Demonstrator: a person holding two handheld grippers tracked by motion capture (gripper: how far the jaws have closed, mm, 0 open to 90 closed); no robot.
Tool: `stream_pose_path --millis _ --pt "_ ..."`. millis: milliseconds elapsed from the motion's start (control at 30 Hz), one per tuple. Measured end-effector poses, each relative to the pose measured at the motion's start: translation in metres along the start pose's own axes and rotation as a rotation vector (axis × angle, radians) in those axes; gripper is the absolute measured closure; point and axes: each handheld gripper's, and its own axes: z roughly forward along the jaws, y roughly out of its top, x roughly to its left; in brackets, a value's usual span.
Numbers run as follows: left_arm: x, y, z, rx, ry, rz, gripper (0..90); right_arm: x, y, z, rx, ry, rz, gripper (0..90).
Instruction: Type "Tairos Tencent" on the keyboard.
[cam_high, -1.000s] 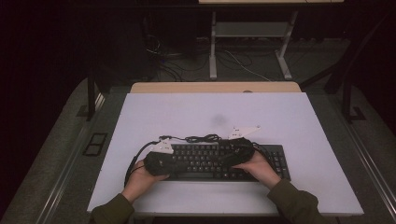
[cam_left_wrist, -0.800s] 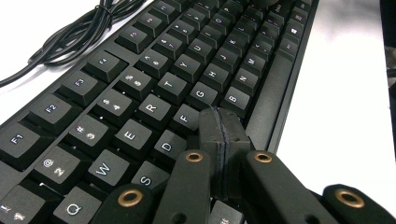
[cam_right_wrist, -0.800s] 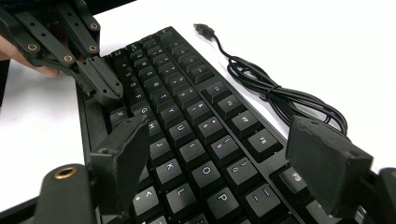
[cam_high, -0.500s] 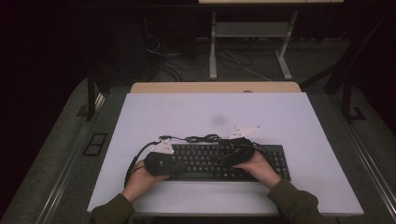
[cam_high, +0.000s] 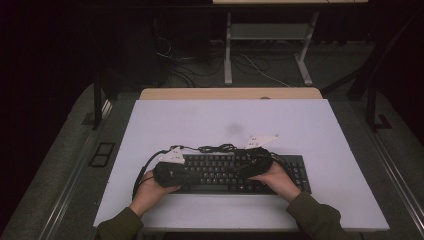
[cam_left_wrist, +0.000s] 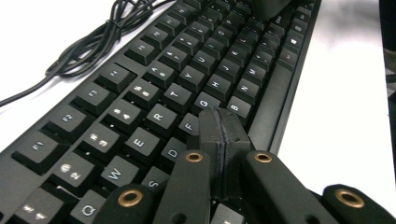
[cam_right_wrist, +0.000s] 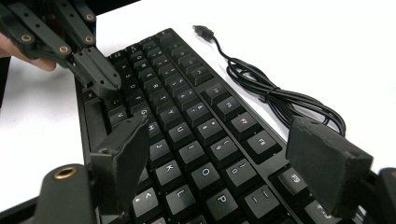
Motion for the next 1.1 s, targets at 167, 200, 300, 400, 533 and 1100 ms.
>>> stream_pose_path --millis 167,200,300,400,533,1100 --pt "0.004 0.001 -0.001 -0.010 0.016 -0.008 89.3 0.000 0.000 0.000 -0.002 0.002 -0.001 21.3" --pt "0.005 0.002 -0.001 -0.011 0.017 -0.011 89.3 0.000 0.000 0.001 -0.002 0.001 -0.001 21.3" --pt "0.009 0.002 -0.001 -0.017 0.028 -0.019 89.3 0.000 0.000 0.001 -0.001 0.002 -0.002 21.3" --pt "0.014 0.003 0.000 -0.024 0.037 -0.028 89.3 0.000 0.000 0.001 -0.002 0.002 -0.001 21.3" --pt "0.019 0.004 0.001 -0.025 0.051 -0.030 89.3 0.000 0.000 0.001 -0.003 0.001 -0.003 21.3" --pt "0.026 0.000 0.007 -0.014 0.070 -0.045 89.4 0.001 0.000 0.002 -0.001 0.002 0.000 21.3"
